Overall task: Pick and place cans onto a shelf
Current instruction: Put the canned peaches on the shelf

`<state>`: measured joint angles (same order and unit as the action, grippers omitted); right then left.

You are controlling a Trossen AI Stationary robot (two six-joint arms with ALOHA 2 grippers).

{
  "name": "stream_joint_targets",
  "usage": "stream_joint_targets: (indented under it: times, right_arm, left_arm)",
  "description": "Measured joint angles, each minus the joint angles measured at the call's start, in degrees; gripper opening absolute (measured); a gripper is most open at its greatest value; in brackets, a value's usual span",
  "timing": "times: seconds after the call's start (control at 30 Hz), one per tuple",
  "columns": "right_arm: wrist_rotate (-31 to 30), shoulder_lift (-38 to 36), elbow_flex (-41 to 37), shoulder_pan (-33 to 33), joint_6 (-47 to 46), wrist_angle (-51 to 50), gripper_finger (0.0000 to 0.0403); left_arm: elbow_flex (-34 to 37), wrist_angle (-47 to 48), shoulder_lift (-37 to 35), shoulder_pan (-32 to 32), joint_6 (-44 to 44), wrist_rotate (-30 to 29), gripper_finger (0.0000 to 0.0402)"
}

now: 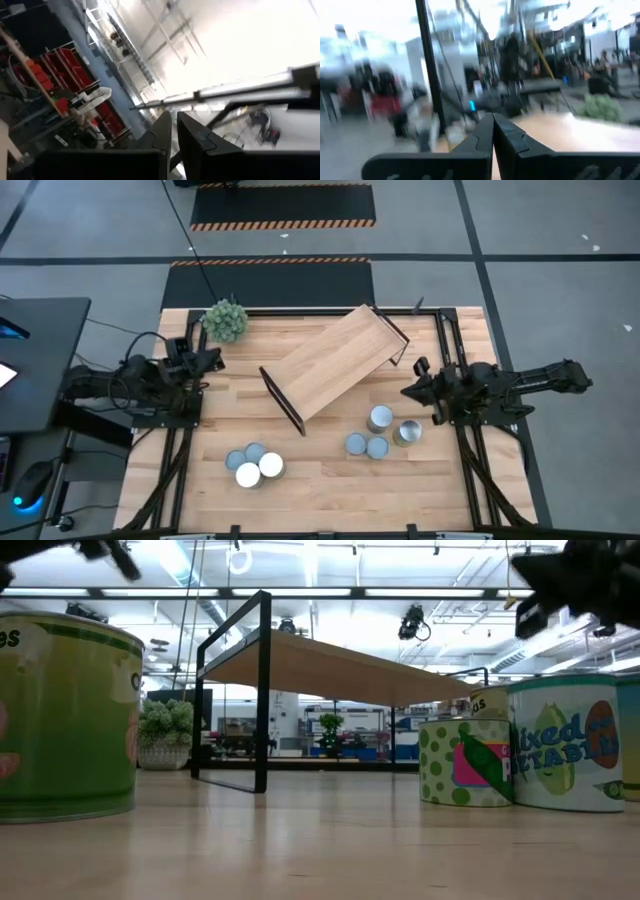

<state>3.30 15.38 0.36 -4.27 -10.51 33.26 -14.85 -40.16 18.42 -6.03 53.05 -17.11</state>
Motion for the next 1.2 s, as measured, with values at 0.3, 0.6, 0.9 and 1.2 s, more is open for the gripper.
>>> stream_joint_targets:
  times: [0.3,0.6,0.9,1.2]
  right_arm:
    - [-14.30,0.00,0.00,0.06,-23.01,24.14,0.0016]
    - [-22.13,0.02,0.67,0.06,-32.70,33.38,0.0016]
    - [-21.62,1.19,6.45,0.06,-33.63,22.94,0.0016]
    - [-20.79,3.72,16.17,0.06,-32.43,-3.72,0.0016]
  left_arm:
    - [-10.96,0.68,11.01,-0.02,-10.74,1.91,0.0036]
    - [-18.61,19.11,15.26,0.07,-12.95,-4.76,0.0070]
    - [-32.80,43.92,22.02,-0.32,-20.99,1.91,0.0163]
    - [-46.25,73.31,29.47,-5.17,-20.76,7.33,0.0227]
